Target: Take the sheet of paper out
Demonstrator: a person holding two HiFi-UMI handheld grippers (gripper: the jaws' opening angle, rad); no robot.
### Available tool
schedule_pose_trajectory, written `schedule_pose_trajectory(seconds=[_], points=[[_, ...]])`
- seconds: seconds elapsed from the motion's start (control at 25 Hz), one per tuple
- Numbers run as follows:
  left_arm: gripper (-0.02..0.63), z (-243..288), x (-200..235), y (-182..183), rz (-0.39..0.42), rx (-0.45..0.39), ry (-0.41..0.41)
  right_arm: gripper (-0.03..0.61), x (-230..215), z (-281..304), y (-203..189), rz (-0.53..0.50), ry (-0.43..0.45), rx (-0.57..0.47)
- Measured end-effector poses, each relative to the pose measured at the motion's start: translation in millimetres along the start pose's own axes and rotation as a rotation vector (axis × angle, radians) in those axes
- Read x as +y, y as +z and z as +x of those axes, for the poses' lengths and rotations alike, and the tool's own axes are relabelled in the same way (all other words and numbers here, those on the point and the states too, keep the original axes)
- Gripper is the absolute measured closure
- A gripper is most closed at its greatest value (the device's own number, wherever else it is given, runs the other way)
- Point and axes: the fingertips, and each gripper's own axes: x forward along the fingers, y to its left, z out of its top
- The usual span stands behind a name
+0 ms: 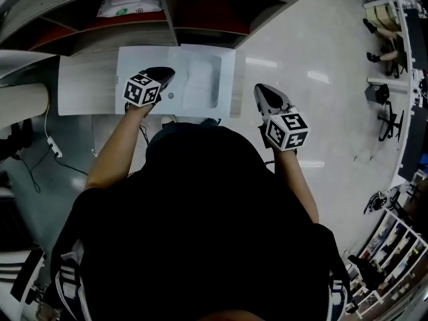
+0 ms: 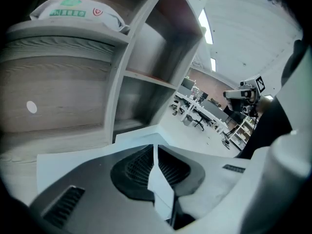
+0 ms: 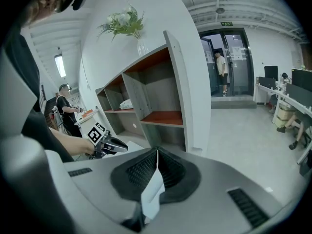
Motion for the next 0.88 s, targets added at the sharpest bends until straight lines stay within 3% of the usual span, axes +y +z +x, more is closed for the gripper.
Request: schedule_pose_trajectory(seconds=[0.88], points=[[0.572, 88.1, 11.5, -64.7, -0.094, 0.142, 0.006, 0.565, -40.9, 4.0, -38.8, 0.035, -0.023, 0.069]])
